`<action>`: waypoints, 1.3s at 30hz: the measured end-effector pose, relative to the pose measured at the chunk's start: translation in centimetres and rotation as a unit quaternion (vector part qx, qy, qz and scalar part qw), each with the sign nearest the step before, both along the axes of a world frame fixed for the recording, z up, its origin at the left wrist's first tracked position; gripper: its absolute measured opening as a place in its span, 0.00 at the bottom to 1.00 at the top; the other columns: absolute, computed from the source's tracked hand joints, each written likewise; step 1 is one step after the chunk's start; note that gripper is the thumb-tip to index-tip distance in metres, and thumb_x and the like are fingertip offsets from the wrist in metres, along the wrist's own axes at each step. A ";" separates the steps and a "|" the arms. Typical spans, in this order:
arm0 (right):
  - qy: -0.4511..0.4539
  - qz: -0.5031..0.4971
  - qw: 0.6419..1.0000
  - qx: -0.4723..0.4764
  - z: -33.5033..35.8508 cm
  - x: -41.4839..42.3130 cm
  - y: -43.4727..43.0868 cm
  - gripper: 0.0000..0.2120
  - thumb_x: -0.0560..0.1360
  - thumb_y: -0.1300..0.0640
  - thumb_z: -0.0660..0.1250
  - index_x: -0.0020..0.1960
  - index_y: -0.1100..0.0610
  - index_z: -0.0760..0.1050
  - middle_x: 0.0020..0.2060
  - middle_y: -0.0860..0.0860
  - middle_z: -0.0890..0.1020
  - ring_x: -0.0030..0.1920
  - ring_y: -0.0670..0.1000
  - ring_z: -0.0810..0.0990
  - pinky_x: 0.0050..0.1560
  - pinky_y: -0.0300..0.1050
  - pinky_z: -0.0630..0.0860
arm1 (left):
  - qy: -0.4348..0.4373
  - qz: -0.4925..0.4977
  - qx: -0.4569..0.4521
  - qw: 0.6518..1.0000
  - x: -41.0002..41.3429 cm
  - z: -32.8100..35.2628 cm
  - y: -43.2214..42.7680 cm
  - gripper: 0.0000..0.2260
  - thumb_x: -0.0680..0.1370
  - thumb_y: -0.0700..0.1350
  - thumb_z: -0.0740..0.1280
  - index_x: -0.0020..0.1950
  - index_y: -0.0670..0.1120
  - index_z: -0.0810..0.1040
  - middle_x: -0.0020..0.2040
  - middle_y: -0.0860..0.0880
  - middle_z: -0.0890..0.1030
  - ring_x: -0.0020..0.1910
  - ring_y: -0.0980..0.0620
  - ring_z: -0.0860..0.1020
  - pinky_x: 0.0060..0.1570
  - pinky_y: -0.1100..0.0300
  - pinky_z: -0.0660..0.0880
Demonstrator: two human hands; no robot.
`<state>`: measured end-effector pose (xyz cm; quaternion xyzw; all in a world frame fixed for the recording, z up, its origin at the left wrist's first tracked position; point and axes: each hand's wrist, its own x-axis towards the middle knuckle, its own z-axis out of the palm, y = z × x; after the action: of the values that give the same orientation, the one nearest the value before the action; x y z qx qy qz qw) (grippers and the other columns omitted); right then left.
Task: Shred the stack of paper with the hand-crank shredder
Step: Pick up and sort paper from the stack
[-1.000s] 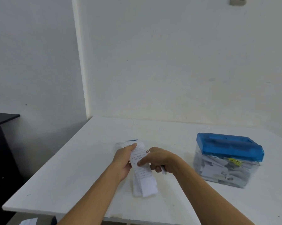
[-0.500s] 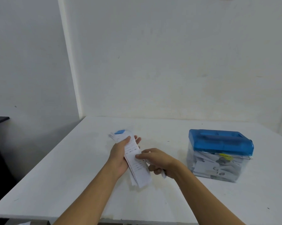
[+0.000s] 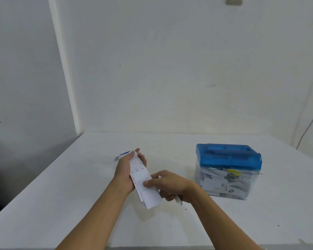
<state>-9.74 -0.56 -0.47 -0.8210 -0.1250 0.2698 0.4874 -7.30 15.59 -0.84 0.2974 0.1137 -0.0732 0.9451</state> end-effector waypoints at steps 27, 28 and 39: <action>-0.361 -0.249 0.890 -0.127 11.4 1.6 -19.8 0.13 0.81 0.48 0.65 0.62 0.52 0.80 0.51 0.50 0.84 0.42 0.48 0.81 0.42 0.40 0.77 | -0.303 -0.141 0.446 0.830 4.2 12.8 -19.8 0.15 0.81 0.35 0.67 0.68 0.41 0.75 0.60 0.44 0.82 0.56 0.47 0.82 0.56 0.52 0.82; -0.359 -0.245 0.890 -0.139 11.3 2.0 -20.4 0.14 0.81 0.48 0.66 0.63 0.52 0.80 0.52 0.50 0.85 0.44 0.50 0.82 0.45 0.43 0.79 | -0.307 -0.129 0.464 0.821 4.3 12.6 -20.3 0.17 0.81 0.35 0.67 0.69 0.42 0.74 0.60 0.45 0.81 0.57 0.47 0.81 0.58 0.50 0.81; -0.336 -0.212 0.886 -0.237 8.7 3.2 -22.2 0.14 0.79 0.52 0.69 0.64 0.51 0.79 0.58 0.48 0.83 0.48 0.49 0.81 0.47 0.36 0.78 | -0.336 -0.137 0.553 0.750 4.8 9.5 -21.6 0.16 0.82 0.39 0.68 0.69 0.48 0.77 0.65 0.49 0.81 0.62 0.47 0.79 0.62 0.50 0.79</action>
<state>-6.59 -22.74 8.24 -0.9605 -0.0366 -0.1106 0.2527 -2.50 -5.98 8.62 0.7856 -0.2328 -0.0218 0.5729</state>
